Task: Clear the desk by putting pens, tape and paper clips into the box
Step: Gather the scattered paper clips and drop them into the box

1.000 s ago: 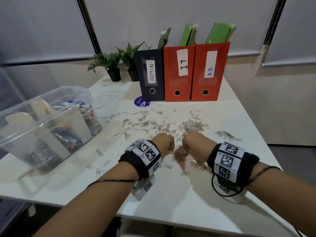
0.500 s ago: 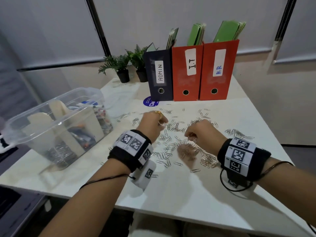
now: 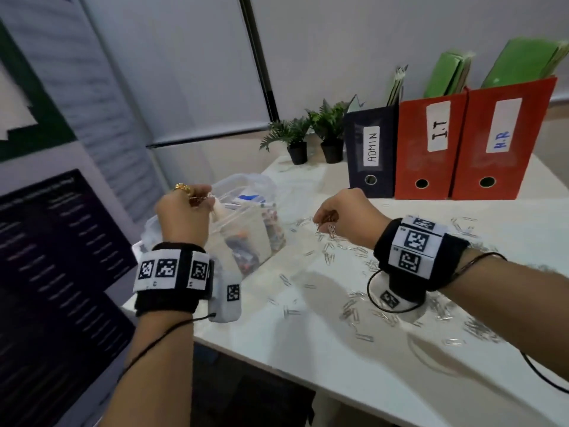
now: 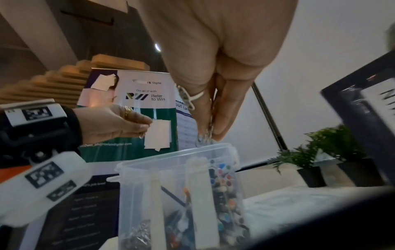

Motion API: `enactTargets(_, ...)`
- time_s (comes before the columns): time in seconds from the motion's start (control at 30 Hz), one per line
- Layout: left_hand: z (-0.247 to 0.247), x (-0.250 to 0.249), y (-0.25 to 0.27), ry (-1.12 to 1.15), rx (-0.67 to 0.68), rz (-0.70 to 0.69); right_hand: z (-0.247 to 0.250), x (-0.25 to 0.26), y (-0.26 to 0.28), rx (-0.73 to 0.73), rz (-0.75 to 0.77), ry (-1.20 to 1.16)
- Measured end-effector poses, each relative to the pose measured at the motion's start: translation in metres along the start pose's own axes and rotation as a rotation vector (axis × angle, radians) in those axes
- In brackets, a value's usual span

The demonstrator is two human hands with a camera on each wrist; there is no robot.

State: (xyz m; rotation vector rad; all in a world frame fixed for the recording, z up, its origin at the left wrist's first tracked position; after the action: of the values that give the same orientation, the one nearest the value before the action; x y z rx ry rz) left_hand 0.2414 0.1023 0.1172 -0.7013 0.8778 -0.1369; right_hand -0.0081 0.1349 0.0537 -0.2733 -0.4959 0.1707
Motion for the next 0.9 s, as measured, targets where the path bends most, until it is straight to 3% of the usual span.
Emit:
enactTargets(0.2, 0.024, 0.055, -0.017, -0.166, 0.010, 0.066, -0.021, 0.058, -0.042, 0.014, 0.126, -0.027)
enactTargets(0.33, 0.001, 0.082, -0.018, -0.249, 0.311, 0.053, -0.037, 0.096, -0.065, 0.053, 0.215, -0.070)
enactTargets(0.4, 0.000, 0.089, -0.021, -0.239, 0.361, 0.067, -0.043, 0.117, -0.077, 0.055, 0.249, -0.125)
enactTargets(0.53, 0.005, 0.094, -0.025, -0.207, 0.343, 0.085, -0.061, 0.162, -0.107, 0.064, 0.298, -0.146)
enactTargets(0.7, 0.023, 0.104, -0.024, -0.328, 0.173, 0.208, -0.090, 0.196, -0.138, 0.110, 0.302, -0.054)
enactTargets(0.8, 0.025, 0.106, -0.022, -0.343, 0.177, 0.286, -0.108, 0.201, -0.145, 0.196, 0.272, 0.012)
enactTargets(0.9, 0.021, 0.108, -0.021, -0.325, 0.222, 0.262, -0.126, 0.199, -0.146, 0.319, 0.259, 0.000)
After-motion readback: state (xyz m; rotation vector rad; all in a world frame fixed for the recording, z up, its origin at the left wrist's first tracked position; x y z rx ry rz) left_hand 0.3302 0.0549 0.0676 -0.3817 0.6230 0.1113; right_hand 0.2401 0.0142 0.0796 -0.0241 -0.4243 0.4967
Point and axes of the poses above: each hand's wrist, its own y-axis away from the middle knuckle, its own z-axis out of the back of the hand, x = y × z, the point moved 8 cm from there along -y, towards the middle knuckle, and after that the axes turned 8 degrees about y, right-handed, at the moved point
